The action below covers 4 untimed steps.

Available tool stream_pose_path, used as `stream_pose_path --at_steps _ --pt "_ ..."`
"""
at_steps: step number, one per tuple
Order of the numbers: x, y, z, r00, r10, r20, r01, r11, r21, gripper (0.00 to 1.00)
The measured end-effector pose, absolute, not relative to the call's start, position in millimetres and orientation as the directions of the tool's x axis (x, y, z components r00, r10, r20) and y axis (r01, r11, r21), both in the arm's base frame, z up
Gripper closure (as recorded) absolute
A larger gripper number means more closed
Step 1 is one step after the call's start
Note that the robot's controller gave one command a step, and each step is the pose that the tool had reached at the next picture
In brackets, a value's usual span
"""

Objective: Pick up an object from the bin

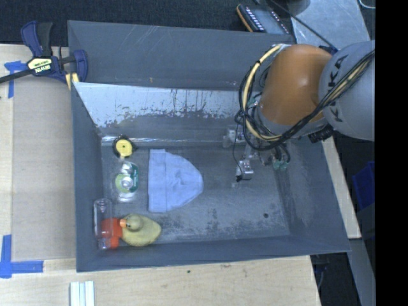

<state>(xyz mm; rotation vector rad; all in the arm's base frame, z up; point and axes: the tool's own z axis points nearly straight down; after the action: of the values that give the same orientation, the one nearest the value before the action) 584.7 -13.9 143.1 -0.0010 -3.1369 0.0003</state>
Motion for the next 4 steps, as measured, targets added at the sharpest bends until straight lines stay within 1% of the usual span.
stream_pose_path --at_steps 1,2,3,4 --pt "586.4 -14.0 148.1 -1.000 0.001 -0.003 0.001 1.000 0.000 0.00" --pt "574.4 63.0 68.6 -0.978 -0.208 0.006 -0.208 0.978 0.004 0.00" --pt "562.2 71.5 100.9 -0.999 -0.046 -0.003 -0.046 0.999 0.000 0.00" --pt "567.3 125.8 100.5 -0.883 -0.470 -0.002 -0.470 0.883 0.006 0.00"
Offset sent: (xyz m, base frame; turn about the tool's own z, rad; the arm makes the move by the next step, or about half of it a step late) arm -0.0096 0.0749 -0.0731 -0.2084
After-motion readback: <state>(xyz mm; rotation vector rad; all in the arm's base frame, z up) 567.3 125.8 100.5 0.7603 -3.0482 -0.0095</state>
